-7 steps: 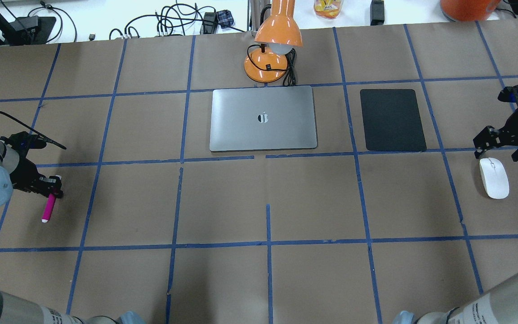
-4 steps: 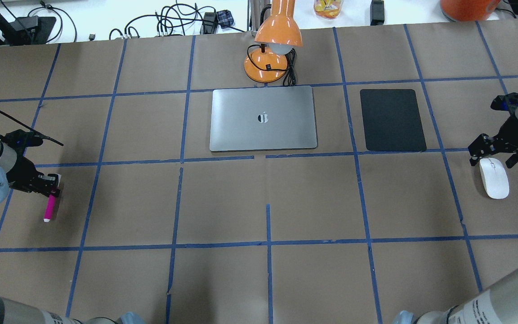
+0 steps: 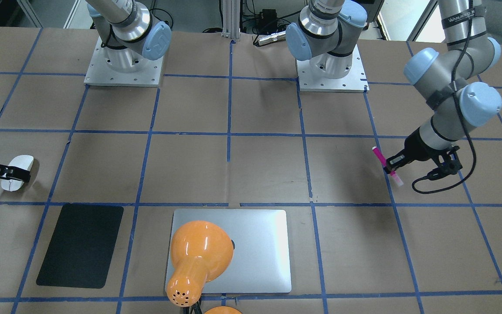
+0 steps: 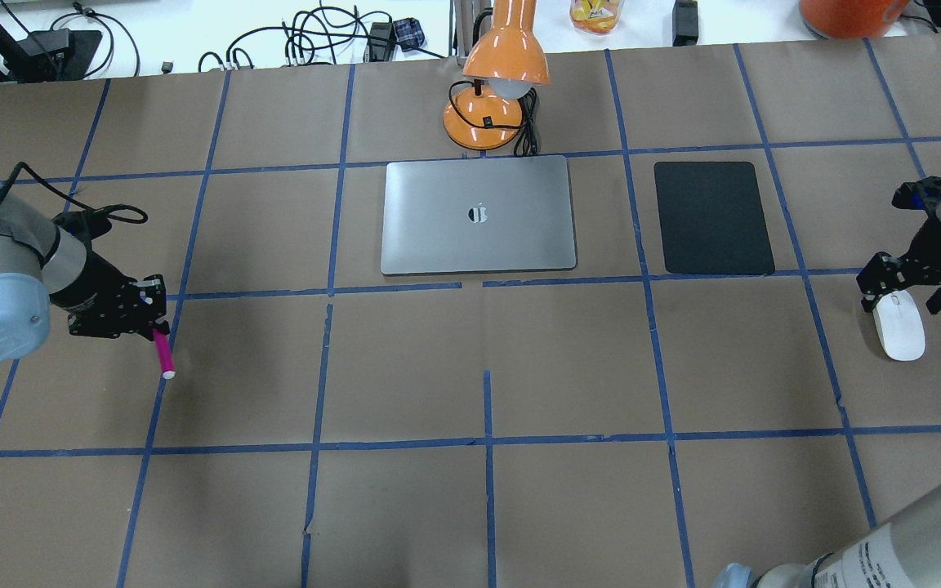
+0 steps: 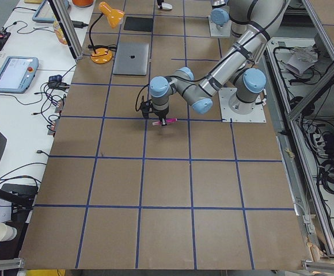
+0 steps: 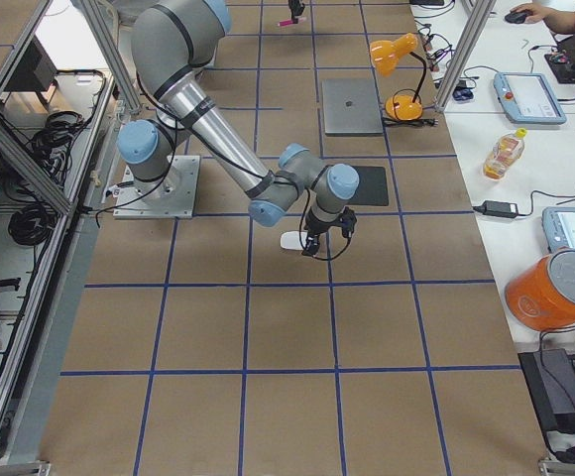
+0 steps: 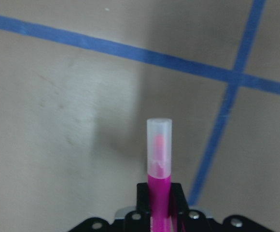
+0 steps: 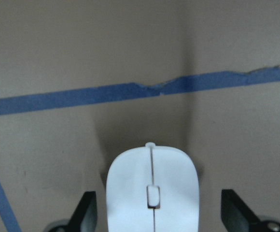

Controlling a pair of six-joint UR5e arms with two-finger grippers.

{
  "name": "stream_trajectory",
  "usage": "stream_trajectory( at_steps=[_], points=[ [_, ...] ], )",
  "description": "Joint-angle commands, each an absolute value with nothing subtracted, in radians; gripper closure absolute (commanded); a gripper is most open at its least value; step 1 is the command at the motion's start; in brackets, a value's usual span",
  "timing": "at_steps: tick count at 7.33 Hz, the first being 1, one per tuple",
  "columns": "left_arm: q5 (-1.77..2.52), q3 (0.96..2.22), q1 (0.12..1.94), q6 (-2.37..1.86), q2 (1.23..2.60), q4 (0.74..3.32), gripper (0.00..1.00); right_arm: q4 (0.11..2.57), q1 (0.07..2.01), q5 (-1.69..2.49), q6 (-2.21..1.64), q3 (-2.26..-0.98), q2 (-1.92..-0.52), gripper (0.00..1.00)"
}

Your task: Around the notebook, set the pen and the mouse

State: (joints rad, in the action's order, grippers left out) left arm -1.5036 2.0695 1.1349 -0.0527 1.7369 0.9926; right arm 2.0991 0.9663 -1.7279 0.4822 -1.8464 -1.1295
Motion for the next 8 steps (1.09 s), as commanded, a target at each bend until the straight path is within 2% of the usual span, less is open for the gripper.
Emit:
stream_trajectory(
  at_steps=[1, 2, 3, 6, 7, 8],
  points=[
    [-1.494, 2.06, 1.41, -0.505, 1.73, 0.97, 1.0, 2.095, 0.966, -1.738, 0.483, -1.87, -1.131, 0.13],
    [-1.491, 2.06, 1.531, -0.752, 1.75, 0.903, 1.0, 2.092, 0.966, -1.74, 0.482, -1.871, -1.132, 0.15],
    [-1.49, 2.062, 1.648, -0.954, 1.767, 0.844, 1.0, 2.089, 0.966, -1.741, 0.482, -1.87, -1.135, 0.25],
    [-1.499, 2.043, 1.897, -1.513, 1.863, 0.767, 1.0, 2.088, 0.968, -1.74, 0.482, -1.87, -1.141, 0.66],
    [-1.5, 2.025, 1.958, -1.642, 1.899, 0.769, 1.0, 2.088, 0.968, -1.741, 0.482, -1.865, -1.143, 0.72],
    [-1.505, 2.02, 1.992, -1.711, 1.919, 0.765, 1.0, 2.086, 0.968, -1.753, 0.482, -1.853, -1.152, 0.72]
  ],
)
